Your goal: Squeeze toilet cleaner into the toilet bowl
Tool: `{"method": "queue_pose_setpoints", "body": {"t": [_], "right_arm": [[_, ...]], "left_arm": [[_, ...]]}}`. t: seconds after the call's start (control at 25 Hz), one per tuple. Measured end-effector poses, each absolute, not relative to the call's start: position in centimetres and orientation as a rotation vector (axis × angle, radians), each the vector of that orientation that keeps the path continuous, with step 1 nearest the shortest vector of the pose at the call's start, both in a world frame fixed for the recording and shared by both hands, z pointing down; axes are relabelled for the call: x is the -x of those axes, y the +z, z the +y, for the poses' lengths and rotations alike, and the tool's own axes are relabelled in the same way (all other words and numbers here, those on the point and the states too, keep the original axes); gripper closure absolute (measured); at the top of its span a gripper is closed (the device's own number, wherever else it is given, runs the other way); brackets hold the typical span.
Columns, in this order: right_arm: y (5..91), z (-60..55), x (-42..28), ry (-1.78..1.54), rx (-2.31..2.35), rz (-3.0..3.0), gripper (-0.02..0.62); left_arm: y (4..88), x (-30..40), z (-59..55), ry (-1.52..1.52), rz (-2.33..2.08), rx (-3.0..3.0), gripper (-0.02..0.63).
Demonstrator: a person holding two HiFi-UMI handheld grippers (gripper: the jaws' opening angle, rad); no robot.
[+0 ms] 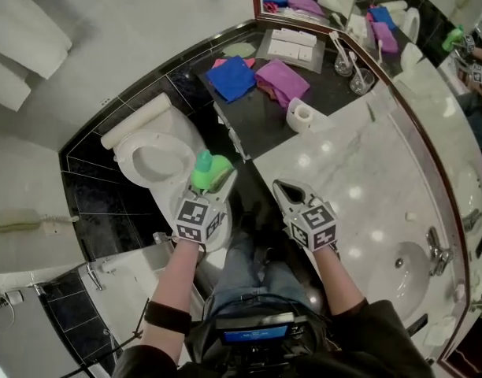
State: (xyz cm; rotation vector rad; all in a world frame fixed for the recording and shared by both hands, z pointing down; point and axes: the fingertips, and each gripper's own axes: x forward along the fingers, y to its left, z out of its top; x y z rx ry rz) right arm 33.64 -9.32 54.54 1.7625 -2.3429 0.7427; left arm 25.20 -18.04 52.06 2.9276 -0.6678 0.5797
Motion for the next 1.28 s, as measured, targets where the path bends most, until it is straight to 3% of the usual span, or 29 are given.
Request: {"method": "queue_pose_setpoints", "body": {"t": [0.48,1.28], "right_arm": [[50.9,-7.8,-23.3,0.691,-1.461,-2.514,0.594],[48.3,-4.6,3.4,0.620,-1.052,-2.626,0.593]], "left_arm": [[48.1,-9.0,-10.1,0.571,-1.031,-2.750,0.414],[45.9,17.6,-3.3,0.508,-1.353,-2.570,0.413]]}}
